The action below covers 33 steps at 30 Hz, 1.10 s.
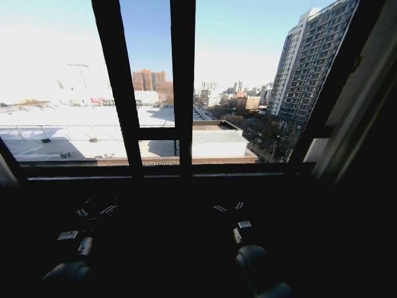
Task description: Open the curtains by pulling them apart, changing their state from closed to fully open.
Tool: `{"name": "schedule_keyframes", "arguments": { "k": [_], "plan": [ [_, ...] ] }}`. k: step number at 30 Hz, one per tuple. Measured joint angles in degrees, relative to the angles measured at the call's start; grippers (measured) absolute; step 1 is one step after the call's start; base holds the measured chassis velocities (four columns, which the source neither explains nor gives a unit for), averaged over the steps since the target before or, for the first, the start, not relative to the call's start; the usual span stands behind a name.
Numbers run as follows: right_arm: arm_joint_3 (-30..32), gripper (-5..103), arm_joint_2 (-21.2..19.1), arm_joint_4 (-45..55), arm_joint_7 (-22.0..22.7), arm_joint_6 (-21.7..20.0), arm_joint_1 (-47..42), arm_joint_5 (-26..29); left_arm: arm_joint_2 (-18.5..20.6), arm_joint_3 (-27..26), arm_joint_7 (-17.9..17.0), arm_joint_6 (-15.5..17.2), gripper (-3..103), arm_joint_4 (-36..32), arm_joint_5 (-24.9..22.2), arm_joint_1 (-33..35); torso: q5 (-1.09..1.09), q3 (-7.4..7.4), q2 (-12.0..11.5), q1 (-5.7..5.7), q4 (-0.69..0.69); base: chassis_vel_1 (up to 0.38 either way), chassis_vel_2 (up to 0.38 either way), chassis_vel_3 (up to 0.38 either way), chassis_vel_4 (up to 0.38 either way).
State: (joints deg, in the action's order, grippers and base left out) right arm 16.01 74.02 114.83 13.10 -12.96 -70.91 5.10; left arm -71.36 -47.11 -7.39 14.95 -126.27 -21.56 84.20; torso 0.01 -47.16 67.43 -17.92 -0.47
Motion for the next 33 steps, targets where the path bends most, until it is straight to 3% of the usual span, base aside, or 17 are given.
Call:
{"name": "schedule_keyframes", "arguments": {
  "k": [11,16,20,25,33],
  "plan": [
    [0.7,100,-0.3,0.5,0.0,0.1,-0.3,0.2,-0.7,0.9,0.0,0.0,100,-0.2,0.0,0.3,0.0,-0.04,-0.1,-0.09,0.02,-0.037,0.026,0.036,-0.033],
    [0.9,100,-0.4,0.5,-0.8,-2.0,0.7,2.1,-1.8,1.0,0.4,-0.3,100,-0.6,-0.7,1.5,0.0,-0.01,0.0,-0.02,0.05,0.02,-0.011,-0.015,0.006],
    [2.8,100,-0.4,-0.6,-2.0,-6.7,3.7,6.7,-2.9,0.7,1.7,-3.0,100,-0.6,-1.5,3.2,0.0,-0.04,-0.1,-0.07,0.02,0.0,0.0,0.0,0.0],
    [5.2,100,0.2,-3.0,-0.8,-7.4,7.2,7.6,-3.7,0.5,3.0,-5.0,100,-1.1,-2.4,4.6,0.01,-0.04,-0.1,-0.08,0.04,0.0,0.0,0.0,0.0],
    [5.9,100,-0.1,-2.7,-0.7,-7.4,6.8,7.6,-3.8,0.7,3.5,-5.3,100,-1.4,-2.5,4.9,0.0,-0.03,-0.1,-0.08,0.02,0.0,0.0,0.0,0.0]
  ]
}}
